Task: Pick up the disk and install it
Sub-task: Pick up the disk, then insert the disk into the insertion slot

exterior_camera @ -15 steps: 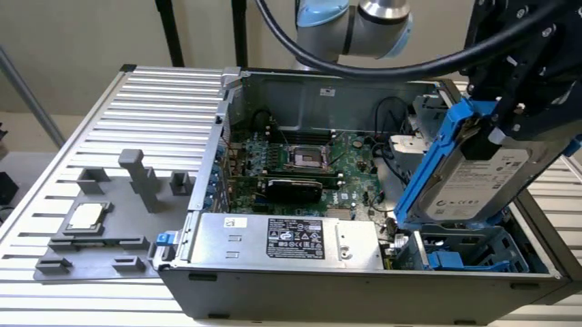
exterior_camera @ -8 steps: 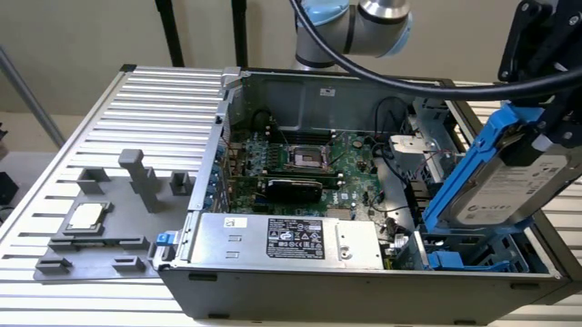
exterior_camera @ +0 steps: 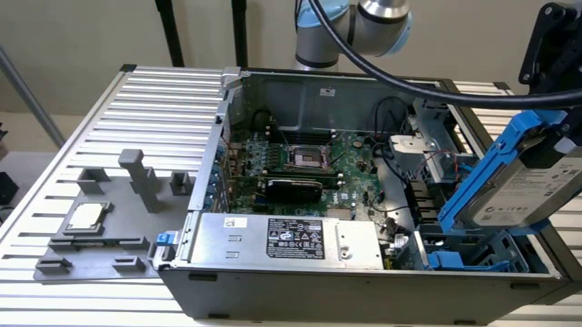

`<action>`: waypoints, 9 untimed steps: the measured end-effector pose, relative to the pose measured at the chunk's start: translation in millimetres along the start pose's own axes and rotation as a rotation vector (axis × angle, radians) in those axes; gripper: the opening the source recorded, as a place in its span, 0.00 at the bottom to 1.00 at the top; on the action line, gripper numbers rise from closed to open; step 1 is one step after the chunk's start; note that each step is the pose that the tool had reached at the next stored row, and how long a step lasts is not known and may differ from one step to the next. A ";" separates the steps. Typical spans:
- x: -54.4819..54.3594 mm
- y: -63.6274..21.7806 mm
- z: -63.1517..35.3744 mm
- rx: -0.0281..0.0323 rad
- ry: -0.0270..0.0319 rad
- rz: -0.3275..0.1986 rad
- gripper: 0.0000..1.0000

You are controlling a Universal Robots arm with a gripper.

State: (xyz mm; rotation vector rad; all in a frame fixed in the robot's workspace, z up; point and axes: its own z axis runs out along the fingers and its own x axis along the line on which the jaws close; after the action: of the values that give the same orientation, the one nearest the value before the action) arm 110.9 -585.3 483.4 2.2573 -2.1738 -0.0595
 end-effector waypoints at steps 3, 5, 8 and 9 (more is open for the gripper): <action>0.0 -0.1 0.0 -0.0001 -0.0002 0.000 0.33; 0.0 -0.1 0.1 -0.0001 -0.0003 0.000 0.33; 0.0 -0.1 0.0 -0.0001 -0.0002 0.000 0.33; 0.0 -0.1 0.1 0.0000 -0.0002 0.000 0.33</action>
State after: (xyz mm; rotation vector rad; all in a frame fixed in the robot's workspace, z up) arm 110.9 -585.3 483.4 2.2574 -2.1738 -0.0598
